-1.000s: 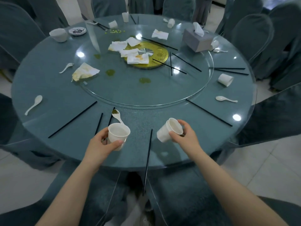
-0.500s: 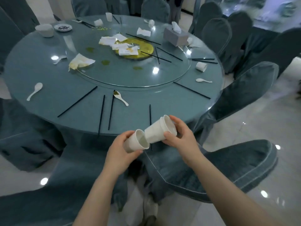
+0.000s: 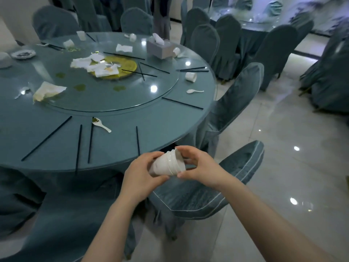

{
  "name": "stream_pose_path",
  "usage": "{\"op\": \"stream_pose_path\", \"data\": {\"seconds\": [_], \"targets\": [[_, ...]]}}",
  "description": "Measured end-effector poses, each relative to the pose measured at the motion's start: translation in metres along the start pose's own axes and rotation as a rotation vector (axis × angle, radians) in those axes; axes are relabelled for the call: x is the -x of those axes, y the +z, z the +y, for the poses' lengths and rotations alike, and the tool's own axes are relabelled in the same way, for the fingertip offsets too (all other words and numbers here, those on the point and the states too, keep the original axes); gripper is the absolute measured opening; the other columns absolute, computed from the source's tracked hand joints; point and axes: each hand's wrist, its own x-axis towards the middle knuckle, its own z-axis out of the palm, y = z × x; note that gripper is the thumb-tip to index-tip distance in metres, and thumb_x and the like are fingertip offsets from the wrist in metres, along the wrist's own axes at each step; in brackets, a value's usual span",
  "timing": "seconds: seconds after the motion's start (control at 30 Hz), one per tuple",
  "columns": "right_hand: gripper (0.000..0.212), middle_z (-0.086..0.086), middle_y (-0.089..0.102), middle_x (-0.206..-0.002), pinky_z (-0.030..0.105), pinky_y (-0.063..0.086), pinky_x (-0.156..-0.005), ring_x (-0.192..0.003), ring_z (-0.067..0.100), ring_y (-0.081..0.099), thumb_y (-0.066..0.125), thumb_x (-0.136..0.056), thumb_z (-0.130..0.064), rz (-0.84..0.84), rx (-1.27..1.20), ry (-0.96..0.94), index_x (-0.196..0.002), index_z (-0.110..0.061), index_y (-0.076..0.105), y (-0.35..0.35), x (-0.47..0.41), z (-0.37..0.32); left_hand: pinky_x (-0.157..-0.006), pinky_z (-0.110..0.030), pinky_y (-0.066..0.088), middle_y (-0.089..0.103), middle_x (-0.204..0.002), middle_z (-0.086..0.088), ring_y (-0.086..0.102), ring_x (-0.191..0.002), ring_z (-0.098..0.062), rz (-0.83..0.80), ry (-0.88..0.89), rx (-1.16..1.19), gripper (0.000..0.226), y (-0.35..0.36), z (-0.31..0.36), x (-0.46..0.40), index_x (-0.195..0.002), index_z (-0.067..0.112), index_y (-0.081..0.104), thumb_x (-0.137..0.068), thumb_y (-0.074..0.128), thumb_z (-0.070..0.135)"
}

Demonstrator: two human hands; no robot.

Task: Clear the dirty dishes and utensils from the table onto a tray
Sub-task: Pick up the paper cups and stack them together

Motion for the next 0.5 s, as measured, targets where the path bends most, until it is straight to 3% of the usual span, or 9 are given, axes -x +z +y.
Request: {"op": "stream_pose_path", "data": {"seconds": [0.07, 0.23, 0.37, 0.5], "targets": [[0.07, -0.019, 0.058, -0.121, 0.017, 0.052, -0.085, -0.103, -0.006, 0.06, 0.083, -0.068, -0.008, 0.02, 0.033, -0.005, -0.124, -0.034, 0.051, -0.032, 0.006, 0.007, -0.078, -0.013, 0.038, 0.059, -0.1, 0.035, 0.052, -0.098, 0.015, -0.008, 0.04, -0.015, 0.06, 0.023, 0.024, -0.013, -0.097, 0.062, 0.055, -0.055, 0.086, 0.032], [0.069, -0.013, 0.062, -0.118, 0.024, 0.054, -0.09, -0.103, -0.001, 0.062, 0.085, -0.066, -0.021, 0.05, 0.084, -0.026, -0.124, -0.037, 0.052, -0.127, 0.021, 0.032, -0.078, -0.012, 0.04, 0.059, -0.096, 0.035, 0.053, -0.098, 0.014, -0.027, 0.098, 0.003, 0.059, 0.095, 0.083, -0.046, -0.092, 0.064, 0.053, -0.057, 0.087, 0.03], [0.076, -0.01, 0.061, -0.126, 0.028, 0.051, -0.094, -0.107, 0.002, 0.062, 0.08, -0.067, -0.041, 0.051, 0.089, -0.036, -0.136, -0.033, 0.047, -0.206, 0.027, 0.052, -0.083, -0.023, 0.047, 0.066, -0.1, 0.023, 0.06, -0.095, 0.006, -0.046, 0.072, 0.022, 0.053, 0.152, 0.123, -0.075, -0.103, 0.049, 0.06, -0.061, 0.087, 0.029], [0.047, -0.01, 0.062, -0.123, 0.022, 0.048, -0.095, -0.108, -0.001, 0.06, 0.068, -0.086, -0.035, 0.136, -0.005, -0.024, -0.131, -0.029, 0.054, -0.278, 0.021, 0.074, -0.083, -0.023, 0.048, 0.067, -0.101, 0.023, 0.06, -0.094, 0.007, -0.004, 0.014, 0.064, 0.052, 0.192, 0.149, -0.105, -0.107, 0.039, 0.063, -0.064, 0.086, 0.024]]}}
